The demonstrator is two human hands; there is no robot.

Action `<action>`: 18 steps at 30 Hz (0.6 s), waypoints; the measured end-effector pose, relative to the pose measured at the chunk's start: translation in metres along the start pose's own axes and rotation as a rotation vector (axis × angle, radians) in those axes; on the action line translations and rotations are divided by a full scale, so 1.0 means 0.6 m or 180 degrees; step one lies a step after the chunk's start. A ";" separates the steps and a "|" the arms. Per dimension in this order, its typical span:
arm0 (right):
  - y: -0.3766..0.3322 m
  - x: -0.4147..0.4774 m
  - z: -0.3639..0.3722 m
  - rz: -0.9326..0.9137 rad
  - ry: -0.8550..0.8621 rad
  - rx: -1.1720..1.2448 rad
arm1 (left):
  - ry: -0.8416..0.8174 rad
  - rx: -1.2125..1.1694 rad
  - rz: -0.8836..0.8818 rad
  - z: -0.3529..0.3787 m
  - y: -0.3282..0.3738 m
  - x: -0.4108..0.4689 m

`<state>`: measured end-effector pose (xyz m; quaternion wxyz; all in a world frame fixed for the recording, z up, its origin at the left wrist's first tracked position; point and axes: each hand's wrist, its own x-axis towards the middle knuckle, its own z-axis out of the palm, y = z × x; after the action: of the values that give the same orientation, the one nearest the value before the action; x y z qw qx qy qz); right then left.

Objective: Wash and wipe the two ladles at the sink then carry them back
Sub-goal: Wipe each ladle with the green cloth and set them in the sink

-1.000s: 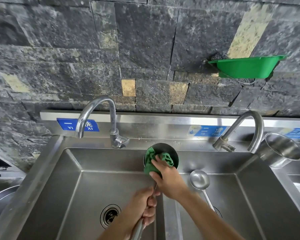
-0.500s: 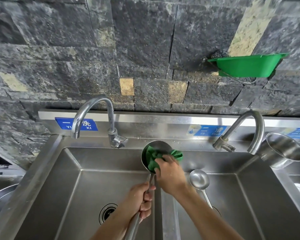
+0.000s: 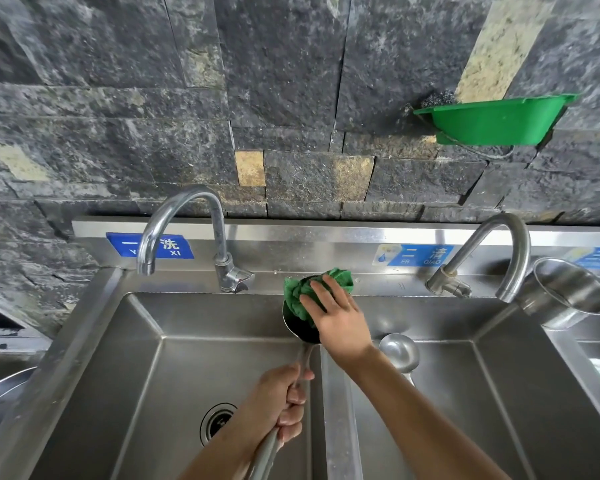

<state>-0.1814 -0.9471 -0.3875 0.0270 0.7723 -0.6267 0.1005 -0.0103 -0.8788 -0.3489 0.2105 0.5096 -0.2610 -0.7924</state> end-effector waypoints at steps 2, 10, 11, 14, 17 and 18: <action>-0.005 0.005 -0.010 0.0255 0.0040 -0.0170 | -0.0065 -0.0240 0.0037 -0.001 0.008 -0.002; -0.033 -0.017 -0.027 0.0744 -0.0396 0.1465 | -0.0033 -0.0444 0.0058 0.011 -0.006 0.001; -0.035 -0.019 -0.025 0.0683 -0.0396 0.1709 | -0.0023 -0.0413 0.0040 0.011 -0.011 0.000; -0.041 -0.016 -0.011 0.0434 -0.0148 0.1764 | -0.0002 -0.0271 0.0026 0.011 -0.016 -0.003; -0.039 -0.003 -0.009 0.0286 0.0381 0.1197 | -0.0020 -0.0073 0.0122 0.004 -0.008 -0.011; -0.038 0.002 -0.015 0.0277 0.0453 0.0877 | -0.0045 -0.0055 0.0180 0.001 -0.004 -0.014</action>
<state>-0.1602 -0.9420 -0.3766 -0.0392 0.7317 -0.6363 0.2411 -0.0079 -0.8718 -0.3443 0.2354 0.4945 -0.2700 -0.7919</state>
